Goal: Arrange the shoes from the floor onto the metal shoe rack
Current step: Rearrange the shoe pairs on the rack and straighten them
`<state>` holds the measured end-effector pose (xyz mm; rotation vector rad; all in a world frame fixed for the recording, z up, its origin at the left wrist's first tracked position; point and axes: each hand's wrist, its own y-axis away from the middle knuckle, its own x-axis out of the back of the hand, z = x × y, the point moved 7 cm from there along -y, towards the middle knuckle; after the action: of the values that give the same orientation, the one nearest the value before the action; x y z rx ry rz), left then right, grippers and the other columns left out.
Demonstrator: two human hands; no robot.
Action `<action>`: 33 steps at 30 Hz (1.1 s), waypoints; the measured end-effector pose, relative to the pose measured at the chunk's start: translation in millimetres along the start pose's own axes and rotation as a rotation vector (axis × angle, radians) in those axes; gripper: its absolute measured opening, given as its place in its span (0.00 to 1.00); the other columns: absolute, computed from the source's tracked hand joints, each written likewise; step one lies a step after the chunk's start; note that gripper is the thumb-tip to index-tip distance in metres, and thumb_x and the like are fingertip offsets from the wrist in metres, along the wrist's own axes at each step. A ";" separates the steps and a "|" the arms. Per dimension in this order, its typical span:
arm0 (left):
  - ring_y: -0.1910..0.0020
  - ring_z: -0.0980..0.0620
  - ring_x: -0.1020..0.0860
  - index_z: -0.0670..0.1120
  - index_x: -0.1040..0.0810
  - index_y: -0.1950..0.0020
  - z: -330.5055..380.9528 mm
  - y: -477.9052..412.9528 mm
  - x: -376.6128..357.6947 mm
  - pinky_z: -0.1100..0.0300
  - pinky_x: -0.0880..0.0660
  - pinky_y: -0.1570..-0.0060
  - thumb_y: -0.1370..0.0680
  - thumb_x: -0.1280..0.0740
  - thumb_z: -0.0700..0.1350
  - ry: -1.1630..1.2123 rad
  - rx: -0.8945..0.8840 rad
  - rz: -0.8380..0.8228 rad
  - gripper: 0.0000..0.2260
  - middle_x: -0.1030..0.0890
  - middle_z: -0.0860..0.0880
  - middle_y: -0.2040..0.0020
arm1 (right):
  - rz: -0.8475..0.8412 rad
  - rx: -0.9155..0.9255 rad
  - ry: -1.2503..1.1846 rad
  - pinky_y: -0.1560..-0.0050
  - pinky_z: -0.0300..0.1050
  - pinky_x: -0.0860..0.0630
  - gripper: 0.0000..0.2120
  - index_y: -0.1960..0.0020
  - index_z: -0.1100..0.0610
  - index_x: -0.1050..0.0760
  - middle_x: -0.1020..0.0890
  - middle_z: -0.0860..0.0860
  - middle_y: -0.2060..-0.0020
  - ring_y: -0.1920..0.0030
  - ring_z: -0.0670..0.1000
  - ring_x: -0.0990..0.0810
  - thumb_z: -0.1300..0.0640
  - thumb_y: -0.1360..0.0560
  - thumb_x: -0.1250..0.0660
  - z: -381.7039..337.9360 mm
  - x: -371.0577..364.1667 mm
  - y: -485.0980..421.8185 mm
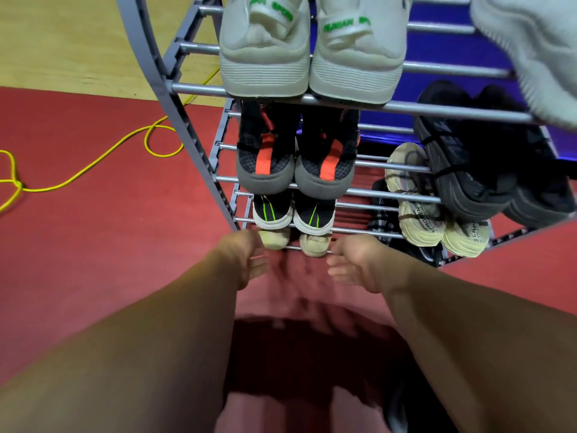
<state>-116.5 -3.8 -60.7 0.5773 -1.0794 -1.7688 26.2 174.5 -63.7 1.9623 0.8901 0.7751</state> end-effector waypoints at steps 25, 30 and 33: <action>0.58 0.49 0.19 0.41 0.21 0.57 -24.7 -99.5 -48.7 0.58 0.24 0.44 0.21 0.46 0.34 0.503 0.101 -0.001 0.14 0.18 0.42 0.54 | -0.101 0.028 0.406 0.71 0.38 0.26 0.07 0.49 0.60 0.21 0.19 0.57 0.55 0.60 0.57 0.22 0.64 0.20 0.39 18.8 14.2 -65.1; 0.61 0.54 0.19 0.42 0.21 0.54 -20.9 -92.9 -49.6 0.60 0.21 0.42 0.20 0.36 0.33 0.481 0.040 0.061 0.07 0.16 0.47 0.59 | -0.108 0.046 0.401 0.73 0.36 0.28 0.09 0.45 0.58 0.21 0.19 0.55 0.54 0.62 0.55 0.21 0.61 0.20 0.39 15.6 8.8 -65.5; 0.64 0.56 0.18 0.44 0.21 0.49 -24.5 -87.0 -47.3 0.59 0.20 0.43 0.23 0.33 0.32 0.425 0.070 0.090 0.07 0.16 0.48 0.63 | -0.102 0.044 0.434 0.71 0.39 0.26 0.10 0.51 0.55 0.21 0.19 0.55 0.55 0.63 0.55 0.20 0.62 0.21 0.41 14.6 7.0 -66.8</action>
<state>-118.9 42.2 -151.7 0.8868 -0.8558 -1.4486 21.5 201.1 -126.8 1.7973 1.2590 1.1533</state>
